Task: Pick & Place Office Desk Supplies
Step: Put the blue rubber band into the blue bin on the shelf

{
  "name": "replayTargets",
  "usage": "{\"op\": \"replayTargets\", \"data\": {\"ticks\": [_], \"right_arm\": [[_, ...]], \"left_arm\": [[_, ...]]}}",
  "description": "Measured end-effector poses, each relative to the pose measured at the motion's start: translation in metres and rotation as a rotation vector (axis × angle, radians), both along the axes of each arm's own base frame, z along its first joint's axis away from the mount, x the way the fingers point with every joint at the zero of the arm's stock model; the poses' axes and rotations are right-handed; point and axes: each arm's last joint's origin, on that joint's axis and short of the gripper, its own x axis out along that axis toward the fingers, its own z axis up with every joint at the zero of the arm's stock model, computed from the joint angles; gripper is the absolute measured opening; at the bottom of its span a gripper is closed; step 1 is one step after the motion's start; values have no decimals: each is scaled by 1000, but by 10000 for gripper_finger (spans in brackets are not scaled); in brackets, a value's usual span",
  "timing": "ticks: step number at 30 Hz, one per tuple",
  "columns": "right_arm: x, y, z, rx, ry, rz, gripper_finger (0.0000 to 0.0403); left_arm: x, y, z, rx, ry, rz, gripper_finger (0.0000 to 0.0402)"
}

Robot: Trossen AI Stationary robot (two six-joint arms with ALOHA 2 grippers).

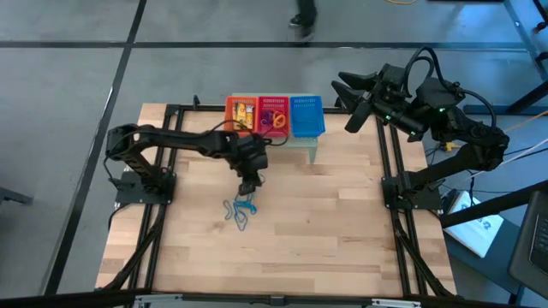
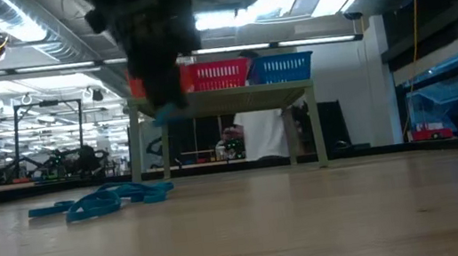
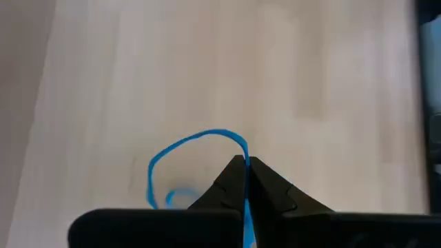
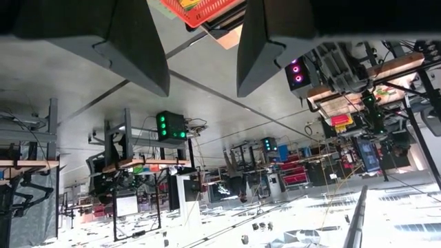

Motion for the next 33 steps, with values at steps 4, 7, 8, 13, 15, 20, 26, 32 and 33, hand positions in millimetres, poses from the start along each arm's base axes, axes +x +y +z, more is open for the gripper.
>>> {"op": "replayTargets", "data": {"ticks": [4, 7, 8, 13, 15, 20, 26, 32, 33], "right_arm": [[0, 0, 0, -2, 1, 0, 172], [0, 0, 0, -3, 2, 0, 172], [0, 0, 0, -6, 4, -1, 172], [0, 0, 0, -13, 5, -1, 172], [0, 0, 1, -17, 2, -2, 172], [0, 0, 2, -17, -11, -2, 172], [0, 0, 2, -10, -20, -1, 172], [0, 0, 3, 4, -33, -1, 172], [0, 0, 3, 8, -35, 0, 172]], "left_arm": [[9, -3, 22, -5, -68, -11, 6], [15, -4, 37, -23, -115, -21, 6], [16, -5, 42, -25, -132, -23, 6], [25, -6, 73, -9, -242, -34, 6], [28, -1, 86, 3, -299, -21, 6], [35, 23, 113, 71, -474, 65, 6], [39, 67, 130, 123, -639, 172, 6], [53, 107, 121, 79, -685, 192, 6], [57, 112, 118, 67, -684, 190, 6]]}}
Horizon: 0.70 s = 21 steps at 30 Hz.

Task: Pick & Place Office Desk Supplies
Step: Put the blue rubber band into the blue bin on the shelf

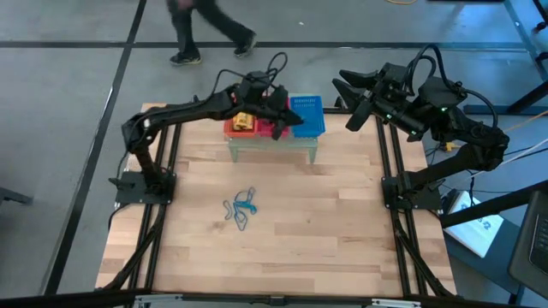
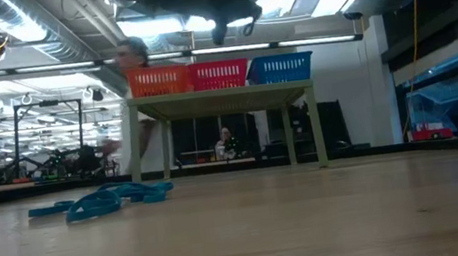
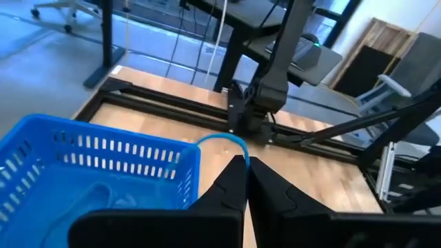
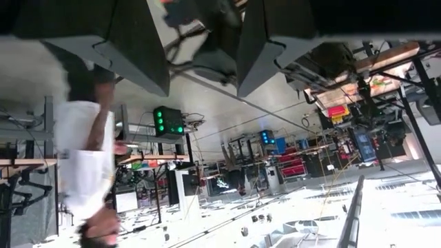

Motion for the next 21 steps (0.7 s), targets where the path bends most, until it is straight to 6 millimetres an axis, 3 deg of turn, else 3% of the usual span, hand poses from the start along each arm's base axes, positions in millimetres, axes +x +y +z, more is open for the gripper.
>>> {"op": "replayTargets", "data": {"ticks": [12, 21], "right_arm": [[0, 0, 0, 5, -2, 1, 172], [0, 0, 0, 4, 1, 1, 172]], "left_arm": [[54, 39, -9, 38, -6, -27, 6], [52, 50, -20, 61, 121, -35, 20]]}}
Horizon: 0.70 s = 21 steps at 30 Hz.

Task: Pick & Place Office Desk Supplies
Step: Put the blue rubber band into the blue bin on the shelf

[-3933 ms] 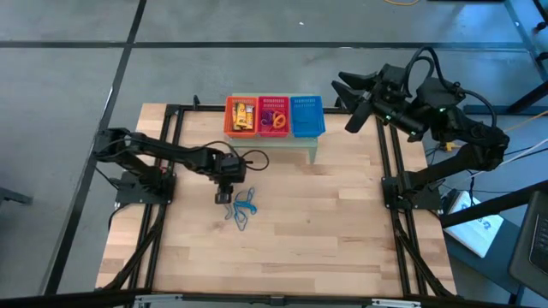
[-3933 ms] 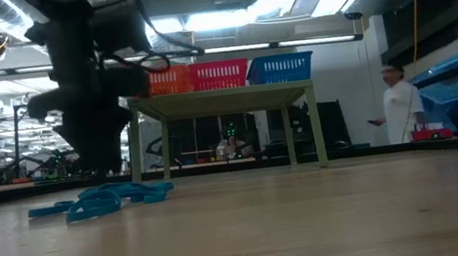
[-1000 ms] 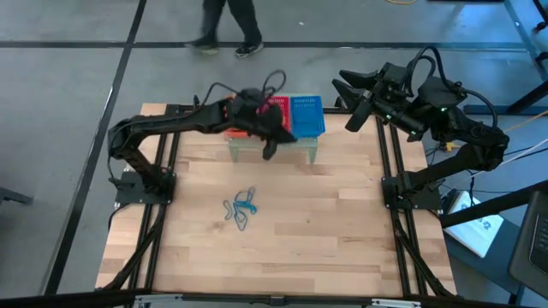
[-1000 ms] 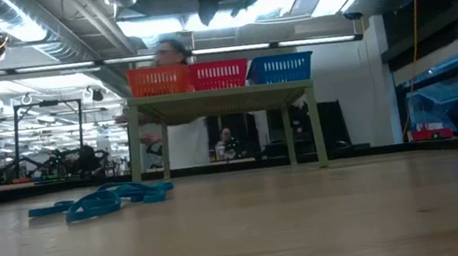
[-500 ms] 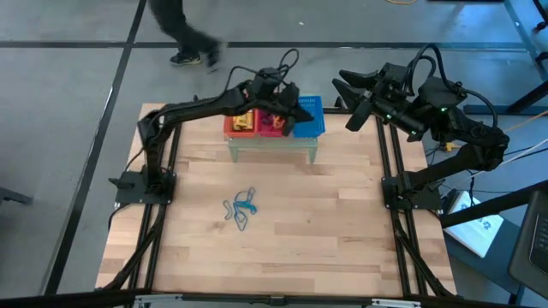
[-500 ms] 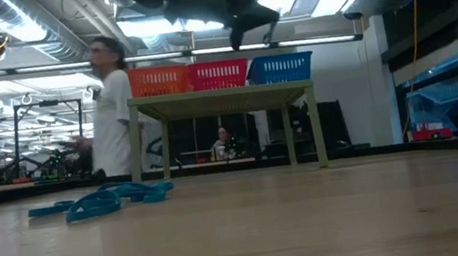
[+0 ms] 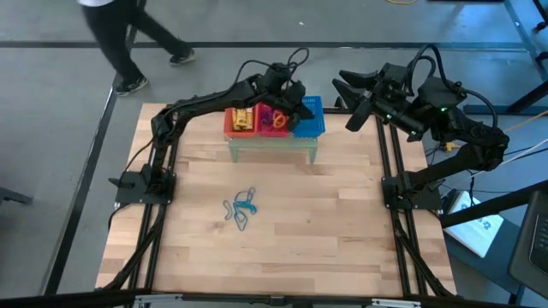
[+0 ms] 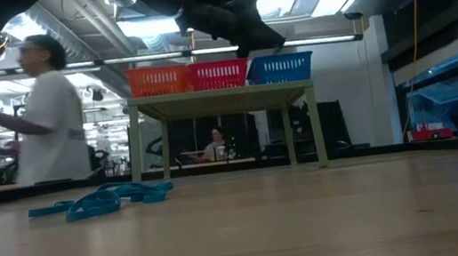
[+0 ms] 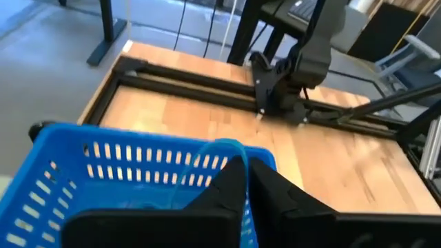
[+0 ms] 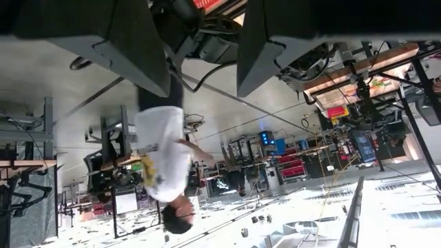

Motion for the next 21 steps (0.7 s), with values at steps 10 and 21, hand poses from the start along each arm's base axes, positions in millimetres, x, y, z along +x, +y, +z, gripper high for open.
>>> {"op": "replayTargets", "data": {"ticks": [10, 21], "right_arm": [[0, 0, 0, -3, 3, 0, 172], [0, 0, -2, -3, 21, 0, 172]], "left_arm": [[-1, 2, -1, 11, 8, 10, 134], [-34, -11, 40, 63, 35, 34, 218]]}}
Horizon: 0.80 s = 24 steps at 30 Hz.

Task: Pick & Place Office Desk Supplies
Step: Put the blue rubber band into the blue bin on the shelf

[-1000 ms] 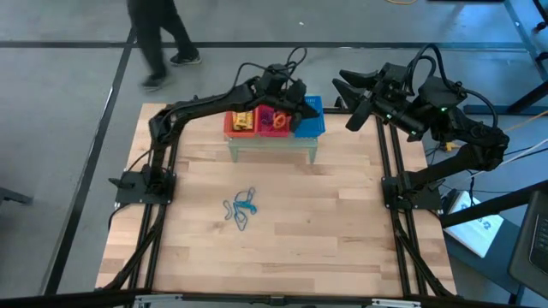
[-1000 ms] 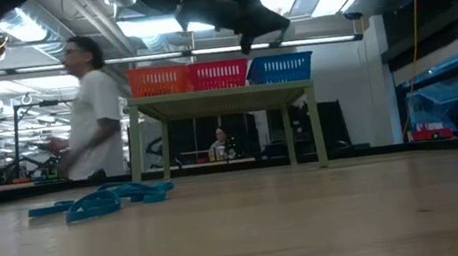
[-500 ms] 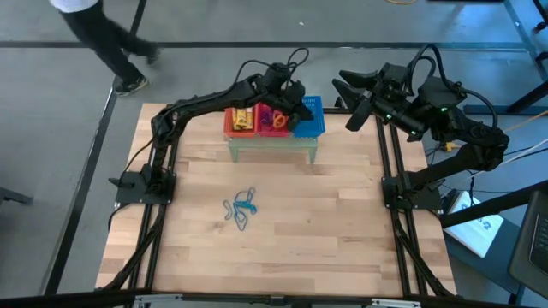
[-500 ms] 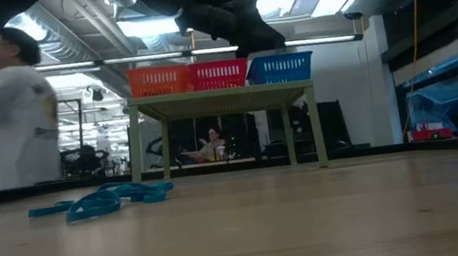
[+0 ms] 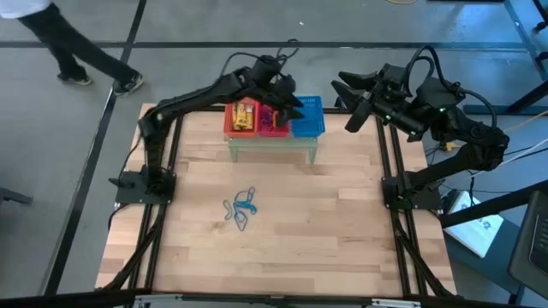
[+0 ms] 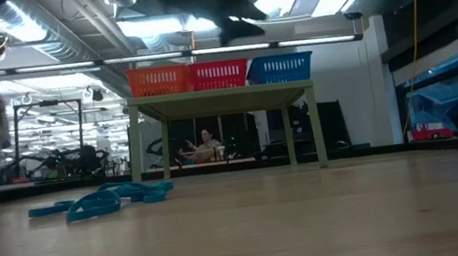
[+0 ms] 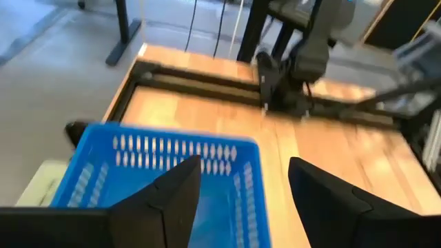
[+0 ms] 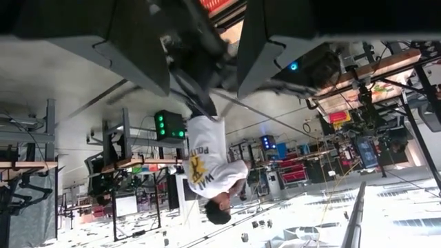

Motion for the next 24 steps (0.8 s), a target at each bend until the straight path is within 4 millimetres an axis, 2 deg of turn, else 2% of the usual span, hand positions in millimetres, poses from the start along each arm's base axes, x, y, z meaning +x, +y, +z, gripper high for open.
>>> {"op": "replayTargets", "data": {"ticks": [6, 9, 12, 15, 17, 21, 24], "right_arm": [[0, 0, 0, 1, 1, 0, 172], [0, 0, 0, 1, 0, 0, 172], [0, 0, 0, 2, 0, 0, 172], [0, 0, 0, 3, 0, 0, 172], [0, 0, 0, 3, 1, 0, 172], [1, 0, -1, 3, 3, 0, 172], [2, 0, -1, 3, 6, 1, 172]], "left_arm": [[-61, -32, 57, 62, 43, 26, 212], [-95, -58, 79, 70, 86, 54, 209], [-124, -88, 93, 106, 155, 79, 208], [-148, -115, 99, 117, 236, 95, 208], [-157, -130, 97, 86, 290, 107, 208], [-161, -162, 85, 35, 359, 96, 207], [-160, -188, 65, 46, 420, 80, 207]]}}
